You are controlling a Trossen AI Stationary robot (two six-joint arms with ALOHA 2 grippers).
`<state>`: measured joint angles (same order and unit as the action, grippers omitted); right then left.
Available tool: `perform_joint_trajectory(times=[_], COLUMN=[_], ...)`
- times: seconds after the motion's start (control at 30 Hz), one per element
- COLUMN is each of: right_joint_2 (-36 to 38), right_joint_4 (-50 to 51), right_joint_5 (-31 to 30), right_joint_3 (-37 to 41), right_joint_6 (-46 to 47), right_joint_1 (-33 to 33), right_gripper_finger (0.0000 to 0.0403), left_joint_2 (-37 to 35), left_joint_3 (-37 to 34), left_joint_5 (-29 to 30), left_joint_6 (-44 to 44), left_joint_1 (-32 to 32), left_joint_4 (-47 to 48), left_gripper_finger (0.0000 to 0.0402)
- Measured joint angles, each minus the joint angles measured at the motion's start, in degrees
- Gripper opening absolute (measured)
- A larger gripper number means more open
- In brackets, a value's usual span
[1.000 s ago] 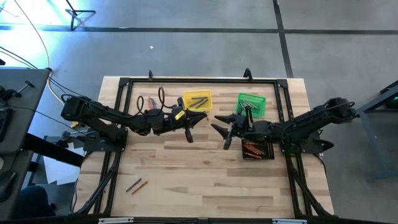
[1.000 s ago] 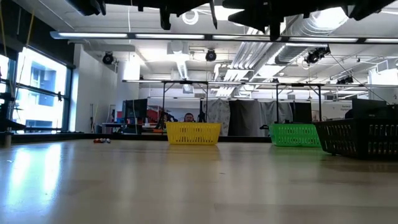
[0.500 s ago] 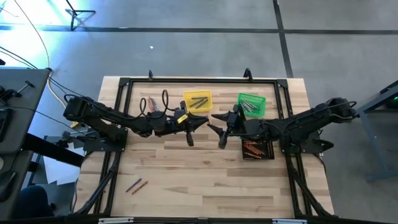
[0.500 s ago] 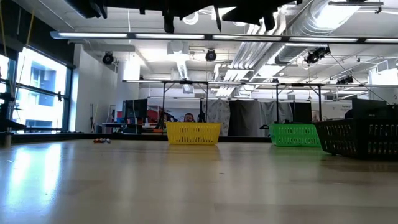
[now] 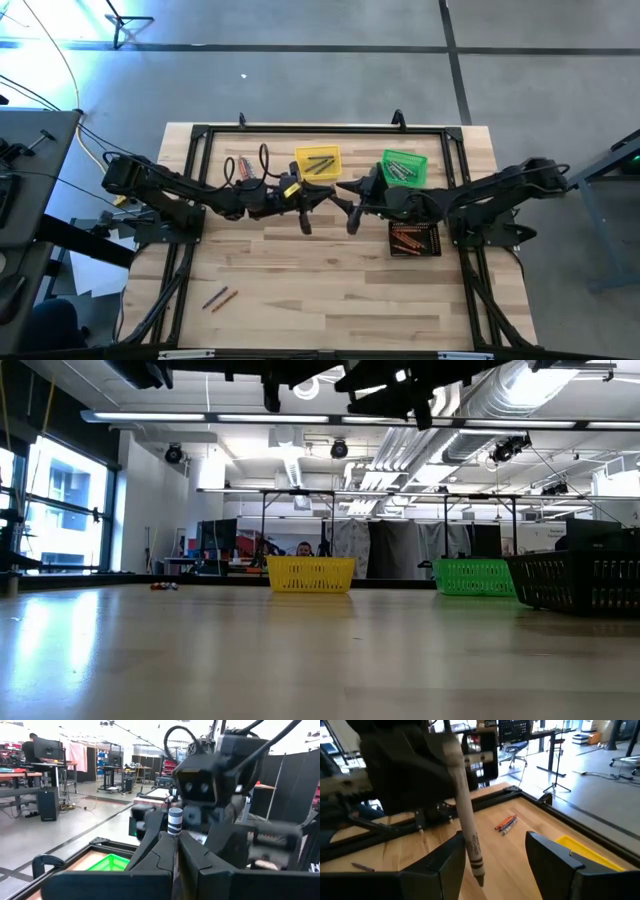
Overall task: Sort crayons
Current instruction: Put the gray crayon into the green basket
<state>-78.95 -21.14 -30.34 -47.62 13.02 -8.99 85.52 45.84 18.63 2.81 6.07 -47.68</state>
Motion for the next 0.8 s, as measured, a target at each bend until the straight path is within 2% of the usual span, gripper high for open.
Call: perform_joint_trajectory(times=[0.2,0.33,0.43,0.6,0.8], right_joint_2=[-4.5,-4.8,-4.4,-4.3,-4.3], right_joint_4=[-5.4,-6.1,-6.2,-6.3,-6.1], right_joint_5=[2.8,3.2,3.1,3.0,3.5], right_joint_3=[0.0,0.0,0.0,0.0,0.0], right_joint_6=[0.0,-0.2,-1.0,-1.2,-1.3], right_joint_1=[1.9,2.6,2.6,2.6,2.5], right_gripper_finger=[0.0199,0.0196,0.0178,0.0118,0.0018], left_joint_2=[0.0,0.0,0.0,0.0,0.0], left_joint_3=[0.0,0.0,0.0,0.0,0.0], left_joint_5=[-0.3,-0.1,0.2,0.7,1.3], left_joint_6=[0.1,-0.2,-0.9,-1.0,-1.1], left_joint_1=[0.1,0.4,0.6,0.6,0.5], left_joint_4=[0.1,0.2,1.0,1.5,1.5], left_gripper_finger=[0.0000,0.0000,0.0000,0.0000,0.0001])
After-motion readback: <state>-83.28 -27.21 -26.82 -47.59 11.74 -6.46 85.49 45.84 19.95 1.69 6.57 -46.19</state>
